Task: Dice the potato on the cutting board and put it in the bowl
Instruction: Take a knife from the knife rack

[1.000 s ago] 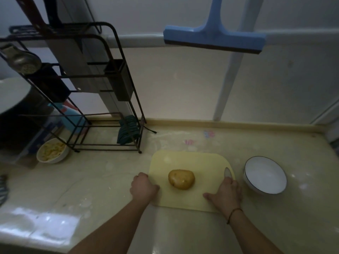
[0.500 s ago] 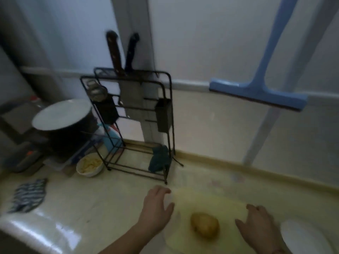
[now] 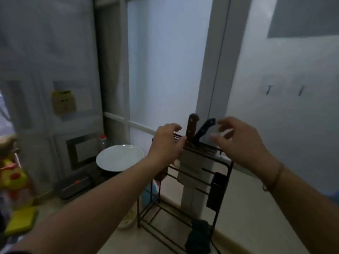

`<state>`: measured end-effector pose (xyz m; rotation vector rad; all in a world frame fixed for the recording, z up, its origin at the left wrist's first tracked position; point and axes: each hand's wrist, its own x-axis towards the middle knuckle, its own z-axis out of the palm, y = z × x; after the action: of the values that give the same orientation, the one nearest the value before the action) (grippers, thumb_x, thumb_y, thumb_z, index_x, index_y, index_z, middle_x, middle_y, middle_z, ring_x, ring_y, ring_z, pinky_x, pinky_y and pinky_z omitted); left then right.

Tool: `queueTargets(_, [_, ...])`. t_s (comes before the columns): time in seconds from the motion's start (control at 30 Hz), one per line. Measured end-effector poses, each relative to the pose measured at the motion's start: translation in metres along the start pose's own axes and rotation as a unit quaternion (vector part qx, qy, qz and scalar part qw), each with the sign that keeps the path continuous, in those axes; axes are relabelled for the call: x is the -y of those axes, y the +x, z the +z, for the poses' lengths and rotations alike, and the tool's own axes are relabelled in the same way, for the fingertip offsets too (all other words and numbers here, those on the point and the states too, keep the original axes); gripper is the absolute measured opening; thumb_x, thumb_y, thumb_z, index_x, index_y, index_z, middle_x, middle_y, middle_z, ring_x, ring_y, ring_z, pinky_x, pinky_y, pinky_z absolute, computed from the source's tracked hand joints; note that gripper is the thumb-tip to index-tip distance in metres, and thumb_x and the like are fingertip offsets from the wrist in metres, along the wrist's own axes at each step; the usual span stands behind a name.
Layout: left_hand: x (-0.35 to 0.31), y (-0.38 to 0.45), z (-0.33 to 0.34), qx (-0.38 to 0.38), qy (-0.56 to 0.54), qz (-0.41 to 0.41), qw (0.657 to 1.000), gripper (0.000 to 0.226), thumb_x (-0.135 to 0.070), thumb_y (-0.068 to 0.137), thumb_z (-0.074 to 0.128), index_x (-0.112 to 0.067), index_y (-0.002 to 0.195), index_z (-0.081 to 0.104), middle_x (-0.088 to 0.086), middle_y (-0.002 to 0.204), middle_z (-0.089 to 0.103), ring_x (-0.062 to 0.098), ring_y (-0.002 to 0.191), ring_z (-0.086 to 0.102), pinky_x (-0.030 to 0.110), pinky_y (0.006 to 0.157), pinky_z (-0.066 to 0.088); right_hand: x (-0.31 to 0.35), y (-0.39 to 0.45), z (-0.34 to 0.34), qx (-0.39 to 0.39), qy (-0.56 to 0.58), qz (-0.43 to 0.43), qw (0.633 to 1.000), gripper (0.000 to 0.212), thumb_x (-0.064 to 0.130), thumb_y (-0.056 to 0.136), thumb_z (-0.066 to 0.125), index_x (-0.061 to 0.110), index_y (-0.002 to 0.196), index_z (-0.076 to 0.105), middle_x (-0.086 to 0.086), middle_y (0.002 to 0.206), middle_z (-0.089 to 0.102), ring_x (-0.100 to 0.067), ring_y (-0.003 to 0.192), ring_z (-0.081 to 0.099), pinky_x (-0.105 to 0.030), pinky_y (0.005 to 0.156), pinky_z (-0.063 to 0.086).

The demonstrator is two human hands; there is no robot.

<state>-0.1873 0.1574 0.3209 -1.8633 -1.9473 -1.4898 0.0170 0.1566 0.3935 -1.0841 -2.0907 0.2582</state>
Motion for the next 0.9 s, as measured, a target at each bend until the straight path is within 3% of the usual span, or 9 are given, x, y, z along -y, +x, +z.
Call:
queueTargets(0.07, [0.005, 0.016, 0.003, 0.042, 0.022, -0.045, 0.998, 0.047, -0.036, 0.095, 0.067, -0.020, 0.137, 0.055, 0.003, 0.127, 0.060, 0.020, 0.116, 0.055, 0.041, 0.107, 0.045, 0.012, 0.039, 0.012, 0.023, -0.010, 0.004, 1.000, 0.054, 0.033, 0.088, 0.067, 0.017, 0.135, 0.048, -0.005, 0.123, 0.058, -0.019, 0.101, 0.058, -0.025, 0.082, 0.044])
queueTargets(0.17, [0.011, 0.025, 0.014, 0.105, 0.080, -0.045, 0.990, 0.053, -0.042, 0.097, 0.062, -0.024, 0.145, 0.047, 0.004, 0.129, 0.059, 0.023, 0.122, 0.052, 0.046, 0.109, 0.041, 0.017, 0.076, 0.036, 0.083, -0.035, 0.035, 0.995, 0.063, 0.034, 0.090, 0.064, 0.017, 0.144, 0.036, -0.011, 0.137, 0.050, -0.025, 0.117, 0.054, -0.031, 0.092, 0.045])
queueTargets(0.3, [0.020, 0.026, 0.031, 0.109, 0.088, -0.025, 0.990, 0.044, -0.043, 0.099, 0.058, -0.028, 0.140, 0.050, -0.002, 0.122, 0.066, 0.022, 0.124, 0.049, 0.046, 0.108, 0.031, 0.011, 0.093, 0.062, 0.143, -0.083, 0.038, 0.986, 0.054, 0.032, 0.091, 0.063, 0.015, 0.137, 0.039, -0.011, 0.129, 0.055, -0.022, 0.102, 0.055, -0.027, 0.081, 0.045])
queueTargets(0.43, [0.025, 0.028, 0.035, 0.090, 0.049, -0.046, 0.994, 0.038, -0.038, 0.100, 0.058, -0.028, 0.136, 0.053, -0.007, 0.116, 0.070, 0.020, 0.121, 0.052, 0.045, 0.108, 0.028, 0.006, 0.095, 0.080, 0.096, -0.053, 0.035, 0.993, 0.037, 0.020, 0.093, 0.060, 0.013, 0.126, 0.045, -0.012, 0.122, 0.057, -0.024, 0.102, 0.055, -0.031, 0.085, 0.047])
queueTargets(0.6, [0.023, 0.033, 0.034, 0.103, 0.014, -0.046, 0.994, 0.032, -0.034, 0.101, 0.057, -0.030, 0.132, 0.057, -0.010, 0.115, 0.070, 0.017, 0.120, 0.051, 0.044, 0.108, 0.024, -0.001, 0.098, 0.084, 0.047, 0.009, 0.036, 0.998, 0.032, 0.012, 0.092, 0.060, 0.014, 0.122, 0.050, -0.009, 0.119, 0.057, -0.016, 0.096, 0.048, -0.027, 0.081, 0.042])
queueTargets(0.7, [0.017, 0.040, 0.026, 0.100, -0.021, -0.020, 0.995, 0.031, -0.032, 0.102, 0.056, -0.032, 0.132, 0.058, -0.012, 0.116, 0.068, 0.015, 0.117, 0.053, 0.037, 0.101, 0.023, 0.001, 0.101, 0.062, -0.002, 0.067, 0.038, 0.997, 0.028, 0.012, 0.092, 0.061, 0.018, 0.117, 0.051, -0.004, 0.112, 0.055, -0.022, 0.103, 0.054, -0.031, 0.083, 0.047])
queueTargets(0.77, [0.010, 0.048, 0.019, 0.103, -0.035, -0.005, 0.994, 0.031, -0.030, 0.103, 0.055, -0.031, 0.133, 0.058, -0.012, 0.118, 0.068, 0.014, 0.114, 0.053, 0.032, 0.096, 0.021, 0.003, 0.105, 0.038, -0.048, 0.111, 0.026, 0.992, 0.026, 0.011, 0.090, 0.064, 0.022, 0.109, 0.051, -0.004, 0.112, 0.056, -0.028, 0.105, 0.059, -0.040, 0.084, 0.055])
queueTargets(0.9, [-0.003, 0.062, 0.010, 0.096, -0.068, 0.012, 0.993, 0.027, -0.029, 0.101, 0.057, -0.027, 0.127, 0.063, -0.009, 0.115, 0.070, 0.013, 0.112, 0.057, 0.044, 0.106, 0.038, 0.009, 0.102, -0.023, -0.118, 0.237, 0.020, 0.964, 0.028, 0.005, 0.089, 0.064, 0.020, 0.108, 0.052, -0.017, 0.115, 0.060, -0.034, 0.095, 0.067, -0.040, 0.061, 0.061])
